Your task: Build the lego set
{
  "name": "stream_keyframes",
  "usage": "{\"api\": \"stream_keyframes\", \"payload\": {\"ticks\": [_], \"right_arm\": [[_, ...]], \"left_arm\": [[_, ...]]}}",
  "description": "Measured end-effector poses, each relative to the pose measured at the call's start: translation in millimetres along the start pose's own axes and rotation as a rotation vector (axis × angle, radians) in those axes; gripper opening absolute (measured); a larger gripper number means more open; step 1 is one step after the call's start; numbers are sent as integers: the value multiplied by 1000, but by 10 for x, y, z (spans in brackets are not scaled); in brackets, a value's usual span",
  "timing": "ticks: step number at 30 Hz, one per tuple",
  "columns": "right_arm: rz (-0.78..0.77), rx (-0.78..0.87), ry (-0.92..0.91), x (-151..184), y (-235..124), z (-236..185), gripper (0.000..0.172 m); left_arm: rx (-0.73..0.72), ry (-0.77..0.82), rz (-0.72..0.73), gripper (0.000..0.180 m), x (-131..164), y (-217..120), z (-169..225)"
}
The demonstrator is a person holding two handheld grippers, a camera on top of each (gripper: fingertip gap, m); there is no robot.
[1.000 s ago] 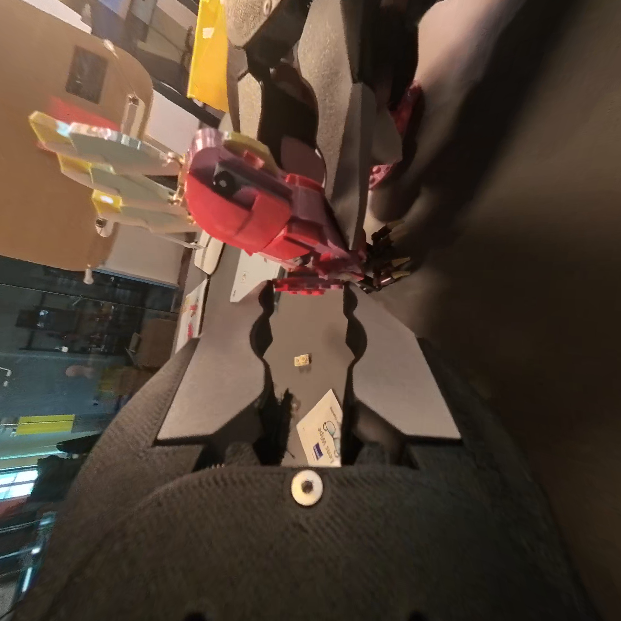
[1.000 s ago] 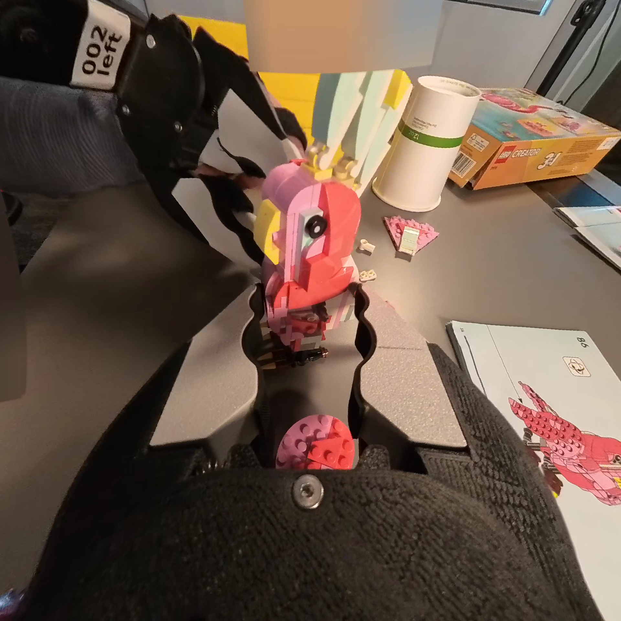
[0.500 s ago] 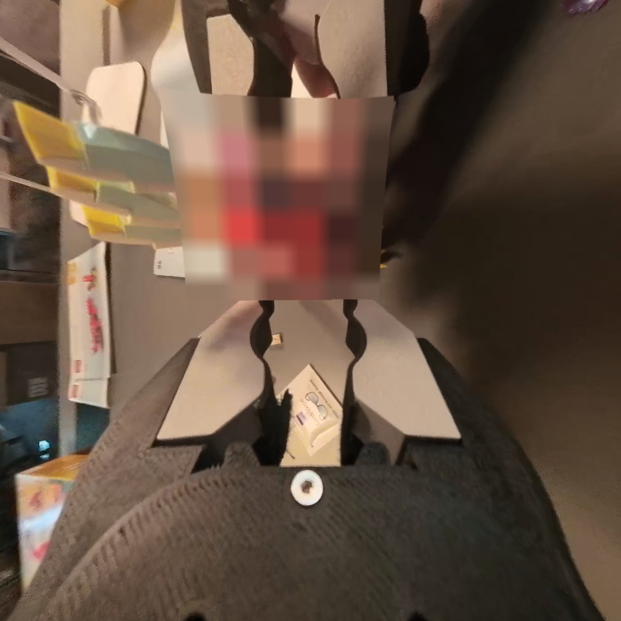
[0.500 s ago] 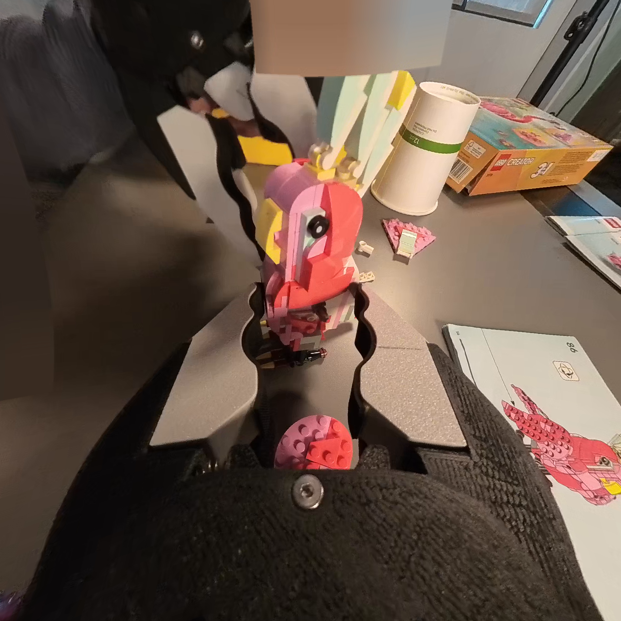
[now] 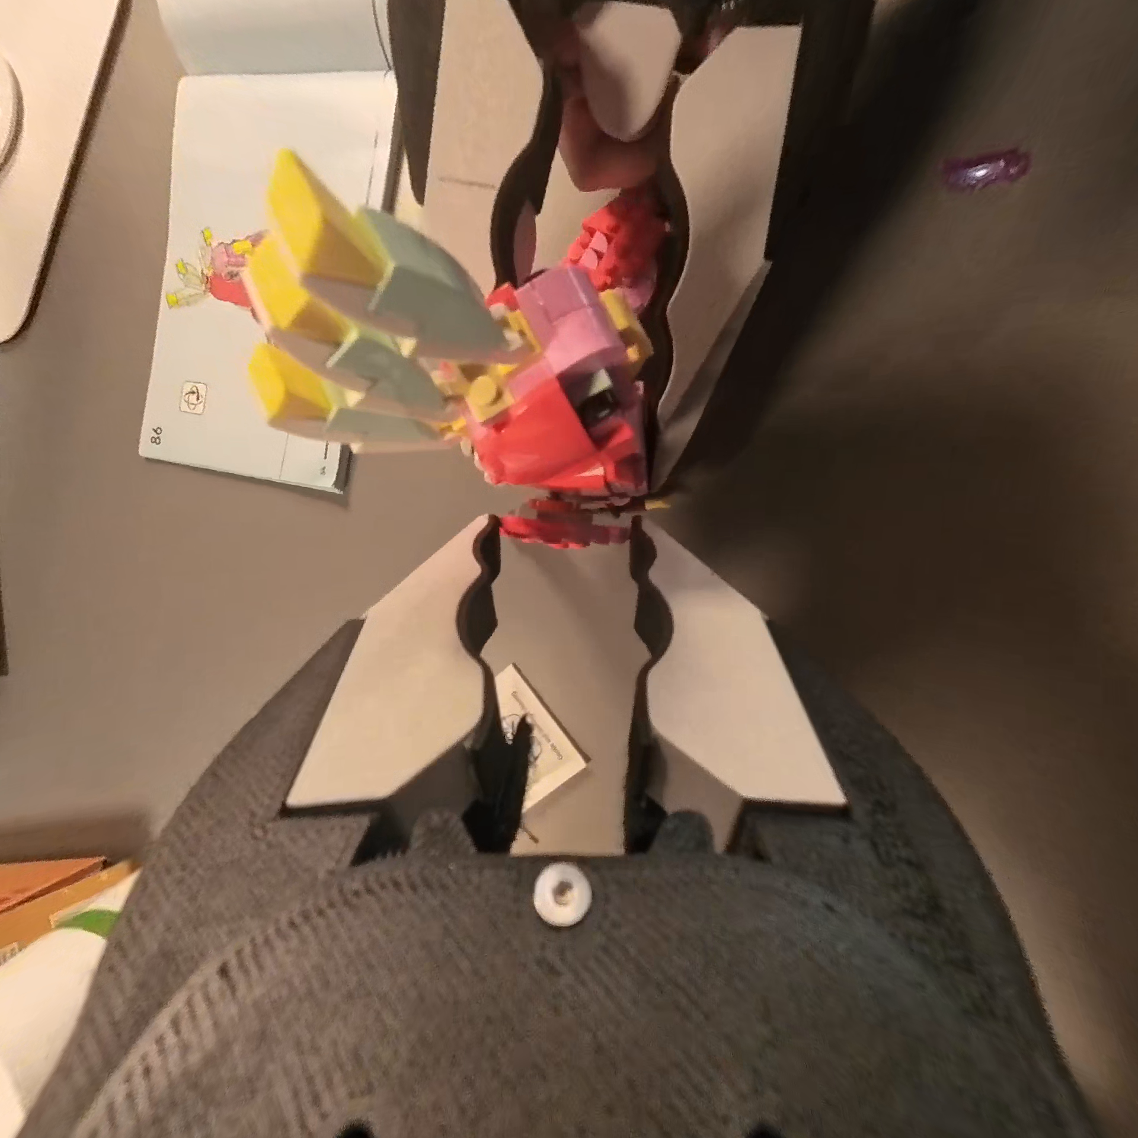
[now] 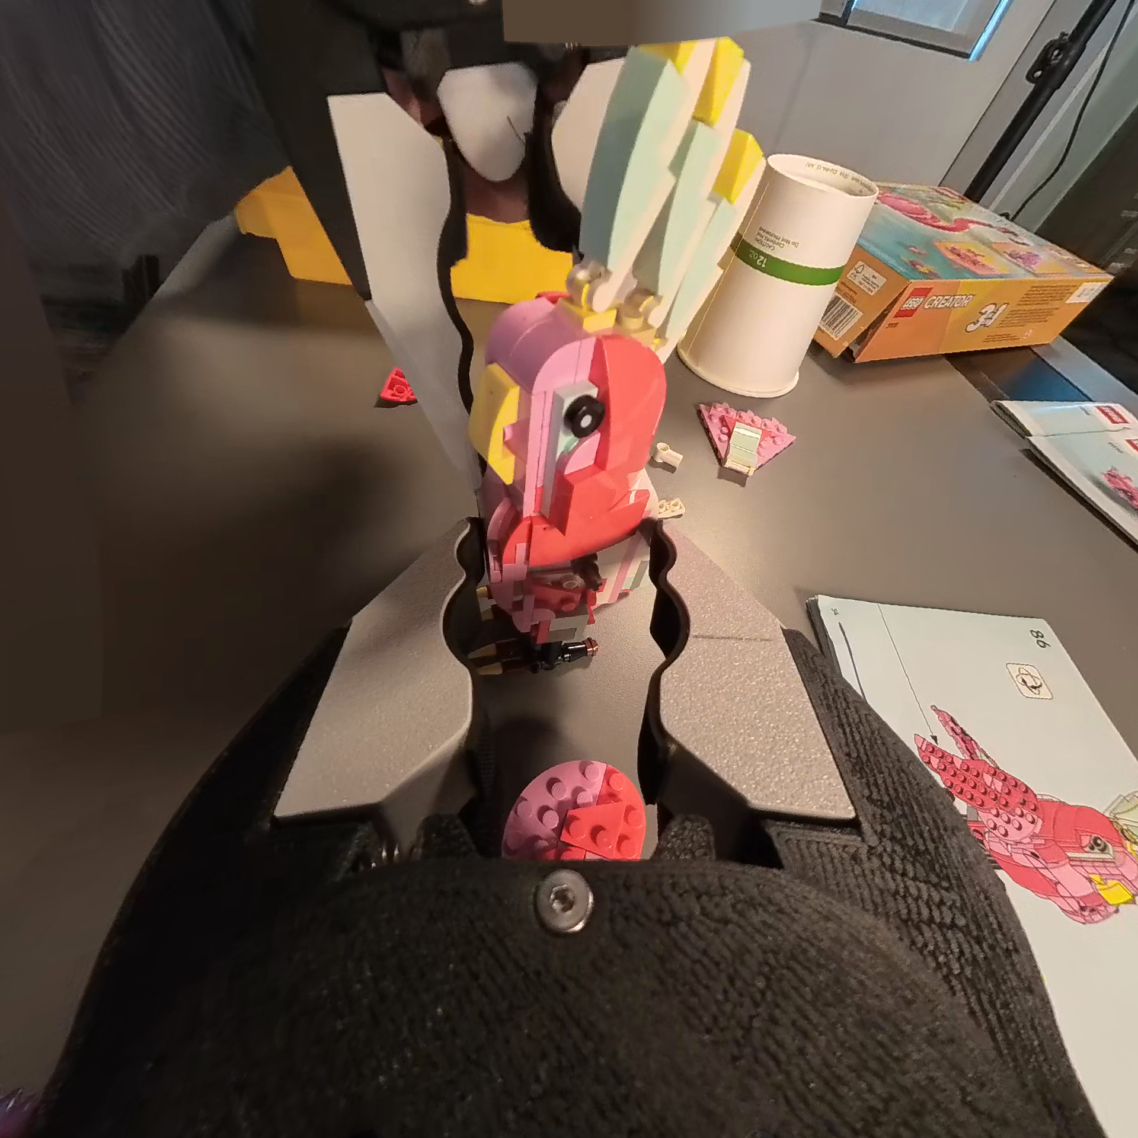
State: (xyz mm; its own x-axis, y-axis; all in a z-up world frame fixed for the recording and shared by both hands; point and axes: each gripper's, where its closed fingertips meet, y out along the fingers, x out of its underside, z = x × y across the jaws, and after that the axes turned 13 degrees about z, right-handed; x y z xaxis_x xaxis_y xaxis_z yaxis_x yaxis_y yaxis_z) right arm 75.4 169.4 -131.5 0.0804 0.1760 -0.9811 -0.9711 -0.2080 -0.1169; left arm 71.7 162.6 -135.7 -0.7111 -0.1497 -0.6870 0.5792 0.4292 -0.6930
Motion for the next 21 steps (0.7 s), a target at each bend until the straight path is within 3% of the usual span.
{"api": "stream_keyframes", "payload": {"ticks": [5,8,9,11,21], "right_arm": [[0,1,5,1,2,7,53],[0,-2,11,1,2,9,53],[0,-2,12,1,3,9,53],[0,-3,15,2,3,11,53],[0,-3,18,1,4,16,53]], "left_arm": [[-181,-80,209,49,-44,-166,-77],[-242,-156,357,23,6,-275,-108],[-268,-166,388,7,32,-295,-142],[-265,-182,447,0,16,-288,-142],[-182,-187,435,0,-25,-79,-81]]}}
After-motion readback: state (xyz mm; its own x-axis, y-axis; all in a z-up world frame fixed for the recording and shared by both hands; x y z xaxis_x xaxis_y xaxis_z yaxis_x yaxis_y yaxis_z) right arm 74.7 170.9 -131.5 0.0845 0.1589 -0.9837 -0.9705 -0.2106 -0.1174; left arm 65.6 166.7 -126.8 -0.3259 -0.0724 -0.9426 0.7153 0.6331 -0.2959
